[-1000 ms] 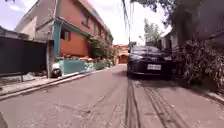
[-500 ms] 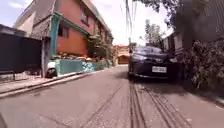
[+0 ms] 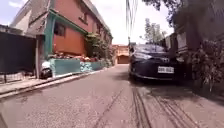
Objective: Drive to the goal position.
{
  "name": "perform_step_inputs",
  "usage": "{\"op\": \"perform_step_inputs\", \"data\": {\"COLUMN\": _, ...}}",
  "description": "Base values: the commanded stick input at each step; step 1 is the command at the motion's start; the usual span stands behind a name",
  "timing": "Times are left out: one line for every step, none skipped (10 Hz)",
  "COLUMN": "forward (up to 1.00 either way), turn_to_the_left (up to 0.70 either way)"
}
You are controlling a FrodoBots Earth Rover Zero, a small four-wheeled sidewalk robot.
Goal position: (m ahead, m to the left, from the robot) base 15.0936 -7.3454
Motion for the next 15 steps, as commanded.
{"op": "perform_step_inputs", "data": {"forward": 0.7, "turn_to_the_left": 0.0}}
{"op": "perform_step_inputs", "data": {"forward": 0.7, "turn_to_the_left": 0.0}}
{"op": "perform_step_inputs", "data": {"forward": 0.7, "turn_to_the_left": 0.0}}
{"op": "perform_step_inputs", "data": {"forward": 0.7, "turn_to_the_left": 0.0}}
{"op": "perform_step_inputs", "data": {"forward": 0.7, "turn_to_the_left": 0.0}}
{"op": "perform_step_inputs", "data": {"forward": 0.7, "turn_to_the_left": 0.0}}
{"op": "perform_step_inputs", "data": {"forward": 0.7, "turn_to_the_left": 0.0}}
{"op": "perform_step_inputs", "data": {"forward": 0.7, "turn_to_the_left": 0.0}}
{"op": "perform_step_inputs", "data": {"forward": 0.7, "turn_to_the_left": 0.0}}
{"op": "perform_step_inputs", "data": {"forward": 0.7, "turn_to_the_left": 0.0}}
{"op": "perform_step_inputs", "data": {"forward": 0.7, "turn_to_the_left": 0.0}}
{"op": "perform_step_inputs", "data": {"forward": 0.7, "turn_to_the_left": 0.0}}
{"op": "perform_step_inputs", "data": {"forward": 0.7, "turn_to_the_left": 0.0}}
{"op": "perform_step_inputs", "data": {"forward": 0.7, "turn_to_the_left": 0.0}}
{"op": "perform_step_inputs", "data": {"forward": 0.7, "turn_to_the_left": 0.0}}
